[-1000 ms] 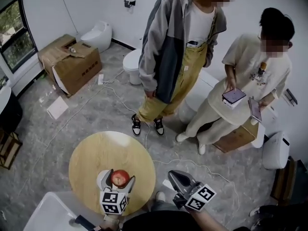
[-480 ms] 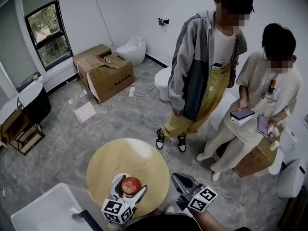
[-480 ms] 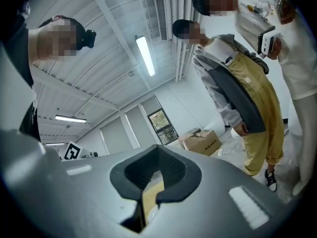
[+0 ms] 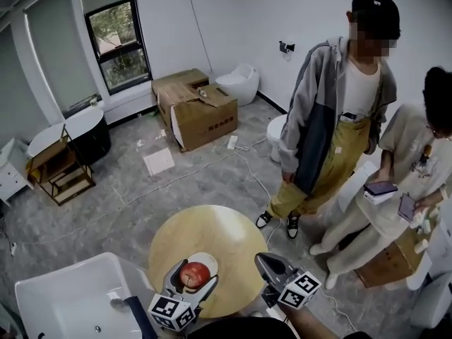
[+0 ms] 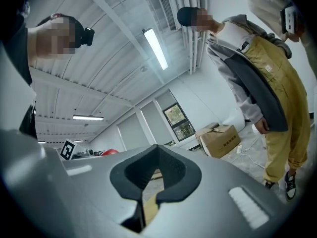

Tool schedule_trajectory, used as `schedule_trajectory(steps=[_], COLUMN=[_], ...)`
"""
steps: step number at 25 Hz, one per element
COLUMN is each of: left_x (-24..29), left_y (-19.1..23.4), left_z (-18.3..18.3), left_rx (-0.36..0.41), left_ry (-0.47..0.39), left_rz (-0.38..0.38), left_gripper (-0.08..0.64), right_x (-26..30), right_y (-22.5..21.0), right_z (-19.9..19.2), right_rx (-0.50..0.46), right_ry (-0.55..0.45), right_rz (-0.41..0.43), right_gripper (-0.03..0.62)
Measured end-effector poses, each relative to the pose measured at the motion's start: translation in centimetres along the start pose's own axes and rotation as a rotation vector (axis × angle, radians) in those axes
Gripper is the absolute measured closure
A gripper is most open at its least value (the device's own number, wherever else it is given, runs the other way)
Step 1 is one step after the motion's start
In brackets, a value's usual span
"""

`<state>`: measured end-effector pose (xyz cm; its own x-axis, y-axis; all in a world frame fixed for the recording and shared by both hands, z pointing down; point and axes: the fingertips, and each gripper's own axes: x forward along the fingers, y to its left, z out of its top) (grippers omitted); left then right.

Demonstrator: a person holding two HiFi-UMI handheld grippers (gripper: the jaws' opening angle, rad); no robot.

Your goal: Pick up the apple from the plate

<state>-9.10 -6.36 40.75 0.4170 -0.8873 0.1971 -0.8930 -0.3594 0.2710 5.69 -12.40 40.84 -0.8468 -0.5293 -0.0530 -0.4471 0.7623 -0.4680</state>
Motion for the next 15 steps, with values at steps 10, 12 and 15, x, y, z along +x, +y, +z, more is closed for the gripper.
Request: schedule_trajectory(steps=[10,12,15], left_x=[-3.5,-4.0,-4.6], left_y=[3.0,3.4,3.8], left_z=[0.3,0.2,0.3], left_rx=[-0.016,-0.015,-0.023], left_ry=[-0.036,-0.040,-0.052], left_rz=[0.130,0.147,0.158], left_gripper=[0.135,0.135,0.135], right_x=[3.9,4.3,4.8], right_y=[2.2,2.7,3.4], right_z=[-0.9,-1.1,-1.5], right_rx=[-0.004,-0.005,-0.010], right_ry=[0.051,0.057,0.070], right_rz=[0.110,0.125,0.141], right_gripper=[0.586,0.586,0.586])
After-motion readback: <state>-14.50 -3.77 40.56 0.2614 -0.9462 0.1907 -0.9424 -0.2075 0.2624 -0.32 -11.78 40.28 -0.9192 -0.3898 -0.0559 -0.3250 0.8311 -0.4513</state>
